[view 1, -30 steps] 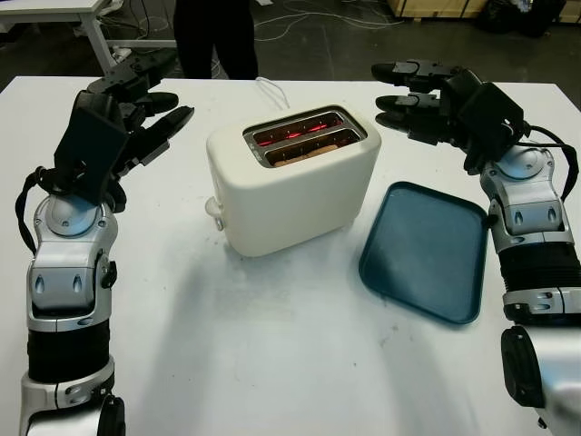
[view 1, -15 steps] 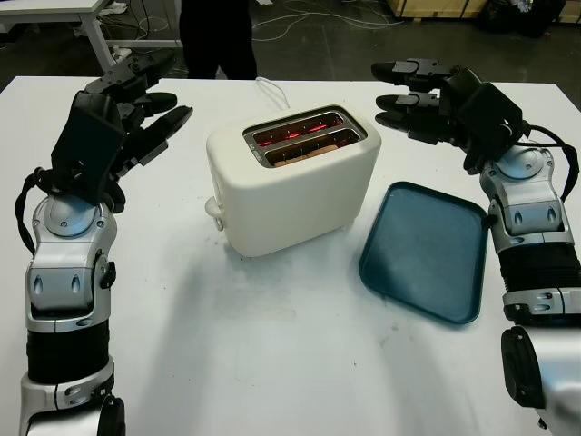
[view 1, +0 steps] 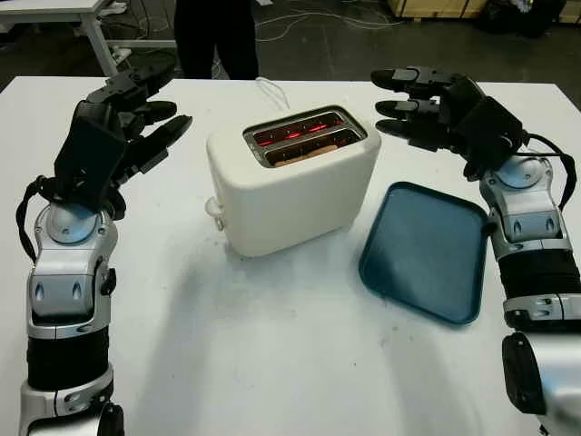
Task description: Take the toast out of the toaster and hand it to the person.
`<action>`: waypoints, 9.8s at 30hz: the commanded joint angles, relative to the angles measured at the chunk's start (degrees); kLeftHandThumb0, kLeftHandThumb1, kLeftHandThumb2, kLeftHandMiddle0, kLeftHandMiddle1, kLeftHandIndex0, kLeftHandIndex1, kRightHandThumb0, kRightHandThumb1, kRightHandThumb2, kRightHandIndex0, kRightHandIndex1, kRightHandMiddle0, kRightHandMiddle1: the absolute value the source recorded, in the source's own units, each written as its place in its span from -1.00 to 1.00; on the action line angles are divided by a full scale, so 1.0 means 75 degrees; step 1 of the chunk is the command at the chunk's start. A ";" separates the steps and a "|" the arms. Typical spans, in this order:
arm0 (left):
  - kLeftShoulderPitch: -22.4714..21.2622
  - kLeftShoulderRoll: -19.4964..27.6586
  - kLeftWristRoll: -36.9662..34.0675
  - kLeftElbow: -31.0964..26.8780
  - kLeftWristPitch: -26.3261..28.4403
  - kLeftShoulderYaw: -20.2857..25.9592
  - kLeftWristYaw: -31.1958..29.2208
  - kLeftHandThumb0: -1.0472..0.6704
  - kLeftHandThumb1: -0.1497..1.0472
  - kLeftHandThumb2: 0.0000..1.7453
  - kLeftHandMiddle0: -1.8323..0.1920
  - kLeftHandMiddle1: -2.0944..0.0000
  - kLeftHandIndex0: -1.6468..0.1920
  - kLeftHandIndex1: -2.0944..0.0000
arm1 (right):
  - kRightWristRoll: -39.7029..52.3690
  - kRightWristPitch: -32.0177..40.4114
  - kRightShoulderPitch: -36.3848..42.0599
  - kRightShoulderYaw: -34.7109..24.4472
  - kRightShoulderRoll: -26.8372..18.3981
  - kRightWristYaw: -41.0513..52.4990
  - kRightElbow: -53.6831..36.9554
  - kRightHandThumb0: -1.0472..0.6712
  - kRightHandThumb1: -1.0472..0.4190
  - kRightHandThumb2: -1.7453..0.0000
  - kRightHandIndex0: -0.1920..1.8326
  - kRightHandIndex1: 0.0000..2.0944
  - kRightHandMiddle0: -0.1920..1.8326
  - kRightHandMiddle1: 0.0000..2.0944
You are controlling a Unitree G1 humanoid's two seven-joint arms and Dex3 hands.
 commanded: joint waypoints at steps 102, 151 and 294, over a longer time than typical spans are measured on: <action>0.0014 -0.0058 0.0086 -0.0116 0.0059 -0.0024 0.0040 -0.11 0.79 -0.83 0.59 0.21 0.17 0.99 | 0.0110 0.0280 -0.0516 -0.0089 0.0003 0.0052 -0.0111 -0.07 -0.73 1.00 -0.15 -0.95 -0.21 -0.99; 0.0100 -0.0128 0.0037 -0.0120 -0.0041 0.0035 0.0092 -0.09 0.78 -0.85 0.57 0.22 0.17 0.99 | -0.3401 -0.2438 -0.3008 0.3025 -0.0127 0.0813 0.1713 -0.13 -0.41 1.00 0.11 -0.52 0.17 -0.94; 0.0203 -0.0234 -0.0012 0.0055 -0.0333 0.0089 0.0189 -0.05 0.67 -0.70 0.59 0.20 0.17 0.98 | -0.1696 -0.2177 -0.3585 0.0080 -0.0496 -0.3964 0.6292 -0.07 -0.83 0.58 0.03 0.63 -0.18 0.45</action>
